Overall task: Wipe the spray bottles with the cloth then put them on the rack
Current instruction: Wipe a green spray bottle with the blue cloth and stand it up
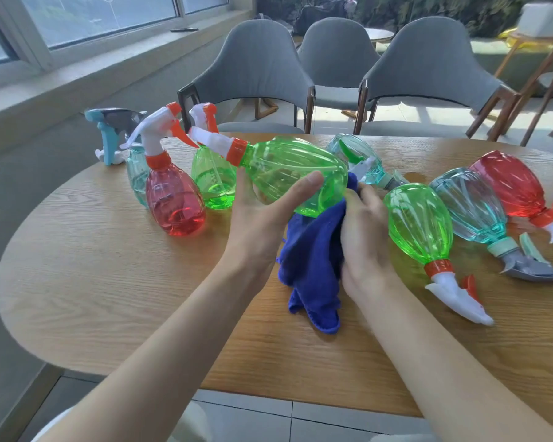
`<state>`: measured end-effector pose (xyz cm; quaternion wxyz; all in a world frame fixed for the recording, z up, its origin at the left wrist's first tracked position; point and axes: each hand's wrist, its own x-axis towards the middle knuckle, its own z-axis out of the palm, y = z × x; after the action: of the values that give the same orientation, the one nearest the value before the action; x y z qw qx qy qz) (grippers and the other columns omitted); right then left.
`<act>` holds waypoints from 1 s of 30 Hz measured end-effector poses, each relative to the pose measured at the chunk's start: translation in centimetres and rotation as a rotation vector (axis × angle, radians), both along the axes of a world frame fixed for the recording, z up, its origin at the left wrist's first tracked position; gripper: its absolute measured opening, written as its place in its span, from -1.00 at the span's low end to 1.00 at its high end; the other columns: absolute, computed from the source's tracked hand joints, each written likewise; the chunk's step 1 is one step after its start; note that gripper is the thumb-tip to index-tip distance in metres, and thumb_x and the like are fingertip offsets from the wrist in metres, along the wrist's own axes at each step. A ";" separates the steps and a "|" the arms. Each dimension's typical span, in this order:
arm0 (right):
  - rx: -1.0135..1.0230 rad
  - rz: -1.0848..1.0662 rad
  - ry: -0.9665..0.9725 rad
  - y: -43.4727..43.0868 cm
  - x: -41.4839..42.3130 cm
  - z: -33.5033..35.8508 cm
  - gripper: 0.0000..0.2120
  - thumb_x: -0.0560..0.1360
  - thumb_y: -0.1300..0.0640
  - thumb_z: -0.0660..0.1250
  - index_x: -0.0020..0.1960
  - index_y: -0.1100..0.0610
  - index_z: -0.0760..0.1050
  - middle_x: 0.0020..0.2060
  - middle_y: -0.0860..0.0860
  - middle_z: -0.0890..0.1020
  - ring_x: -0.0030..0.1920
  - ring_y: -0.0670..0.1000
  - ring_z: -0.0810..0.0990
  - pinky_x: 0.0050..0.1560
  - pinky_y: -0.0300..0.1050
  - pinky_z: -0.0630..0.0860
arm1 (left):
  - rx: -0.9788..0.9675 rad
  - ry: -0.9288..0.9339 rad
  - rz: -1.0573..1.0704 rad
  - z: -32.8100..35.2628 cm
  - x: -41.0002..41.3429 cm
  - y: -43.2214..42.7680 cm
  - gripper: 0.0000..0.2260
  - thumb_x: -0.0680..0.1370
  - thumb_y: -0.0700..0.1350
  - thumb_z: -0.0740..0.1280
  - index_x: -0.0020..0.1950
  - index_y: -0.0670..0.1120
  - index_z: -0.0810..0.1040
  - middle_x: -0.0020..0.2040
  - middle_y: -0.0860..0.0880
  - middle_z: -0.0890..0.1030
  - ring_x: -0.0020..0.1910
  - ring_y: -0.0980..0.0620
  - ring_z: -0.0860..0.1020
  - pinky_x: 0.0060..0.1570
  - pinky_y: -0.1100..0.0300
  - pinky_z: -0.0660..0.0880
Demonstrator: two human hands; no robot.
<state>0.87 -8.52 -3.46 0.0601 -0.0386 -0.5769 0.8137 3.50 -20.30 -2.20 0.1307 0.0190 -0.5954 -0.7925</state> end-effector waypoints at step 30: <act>-0.279 0.055 -0.078 0.0 0.1 -0.5 -0.90 0.53 0.18 0.32 0.00 0.15 0.59 -0.06 0.17 0.62 -0.02 0.16 0.62 0.07 0.07 0.54 | -0.394 0.147 0.206 -0.8 0.1 -0.6 -0.13 0.43 0.01 0.66 0.60 0.00 0.25 0.36 0.00 0.63 0.38 0.02 0.60 0.47 -0.08 0.48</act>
<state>0.92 -8.50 -3.93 0.0095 -0.0623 -0.4610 0.8852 3.58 -20.87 -3.05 0.2552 -0.0039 -0.7224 -0.6427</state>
